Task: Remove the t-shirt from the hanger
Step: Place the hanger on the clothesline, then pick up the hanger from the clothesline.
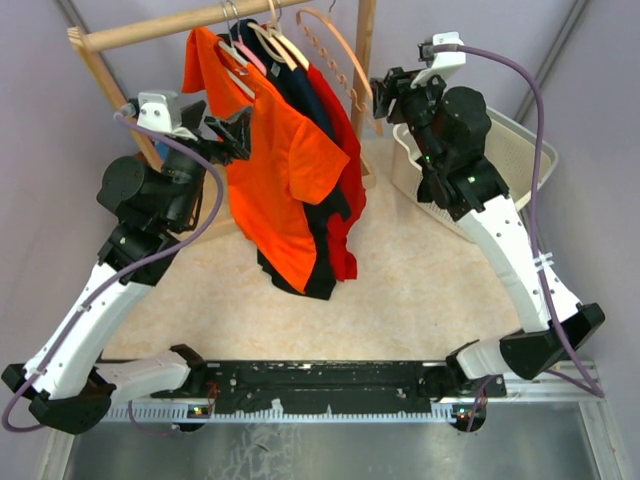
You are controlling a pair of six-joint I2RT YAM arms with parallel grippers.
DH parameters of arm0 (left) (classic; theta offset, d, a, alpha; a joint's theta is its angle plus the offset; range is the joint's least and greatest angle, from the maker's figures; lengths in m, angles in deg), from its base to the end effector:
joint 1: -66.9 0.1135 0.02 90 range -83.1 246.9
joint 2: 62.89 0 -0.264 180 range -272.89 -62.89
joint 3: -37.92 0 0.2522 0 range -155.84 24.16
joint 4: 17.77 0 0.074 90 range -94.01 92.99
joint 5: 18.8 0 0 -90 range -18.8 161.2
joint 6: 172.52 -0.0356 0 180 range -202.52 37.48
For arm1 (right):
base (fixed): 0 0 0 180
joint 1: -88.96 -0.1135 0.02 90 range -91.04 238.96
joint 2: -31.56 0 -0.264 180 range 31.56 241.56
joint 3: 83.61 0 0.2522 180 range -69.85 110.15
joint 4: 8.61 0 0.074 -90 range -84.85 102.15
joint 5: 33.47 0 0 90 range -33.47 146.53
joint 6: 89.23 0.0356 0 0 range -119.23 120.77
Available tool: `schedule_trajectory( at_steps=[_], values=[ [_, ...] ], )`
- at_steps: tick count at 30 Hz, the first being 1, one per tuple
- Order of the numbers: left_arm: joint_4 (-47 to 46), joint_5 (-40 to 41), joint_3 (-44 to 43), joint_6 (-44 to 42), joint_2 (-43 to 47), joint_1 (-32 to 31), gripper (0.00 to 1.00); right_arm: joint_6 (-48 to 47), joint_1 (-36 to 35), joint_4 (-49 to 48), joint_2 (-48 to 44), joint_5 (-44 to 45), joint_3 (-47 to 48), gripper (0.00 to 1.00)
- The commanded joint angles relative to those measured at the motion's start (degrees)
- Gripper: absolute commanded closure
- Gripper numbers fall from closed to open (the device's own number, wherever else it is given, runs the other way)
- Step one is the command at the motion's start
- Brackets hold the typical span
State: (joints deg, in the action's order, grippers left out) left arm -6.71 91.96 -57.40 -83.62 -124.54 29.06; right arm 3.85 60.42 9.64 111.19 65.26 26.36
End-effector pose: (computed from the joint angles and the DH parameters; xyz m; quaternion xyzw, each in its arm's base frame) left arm 0.1685 -0.1149 0.5269 0.0406 0.5645 -0.1631 0.8082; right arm 0.2634 0.1371 0.5235 -0.0804 0.6245 0.1652 0.7591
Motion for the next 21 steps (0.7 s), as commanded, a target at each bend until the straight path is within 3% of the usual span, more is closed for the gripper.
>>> schedule_trajectory(
  at_steps=[1, 6, 15, 18, 21],
  values=[
    [3.37, -0.65, -3.03, 1.05, -0.69, 0.13, 0.09, -0.09, 1.34, -0.53, -2.58, 2.63, -0.48, 0.43],
    [4.75, 2.7, -3.08, 2.62, -0.18, 0.22, 0.01, 0.54, 1.46, -1.35, -5.17, 1.33, -3.63, 0.42],
    [17.41, 10.43, -11.31, 5.47, -4.96, 2.74, 0.01, 1.07, 1.46, -1.66, -9.73, 0.86, -7.99, 0.41],
    [20.47, 8.43, -11.8, 6.85, -5.7, 6.29, 0.01, 1.33, 1.46, -1.42, -11.05, 0.23, -8.65, 0.41],
    [23.1, 1.46, -10.83, 9.77, -6.27, 12.0, 0.01, 1.62, 1.45, -1.23, -12.17, -0.45, -9.36, 0.41]
  ],
)
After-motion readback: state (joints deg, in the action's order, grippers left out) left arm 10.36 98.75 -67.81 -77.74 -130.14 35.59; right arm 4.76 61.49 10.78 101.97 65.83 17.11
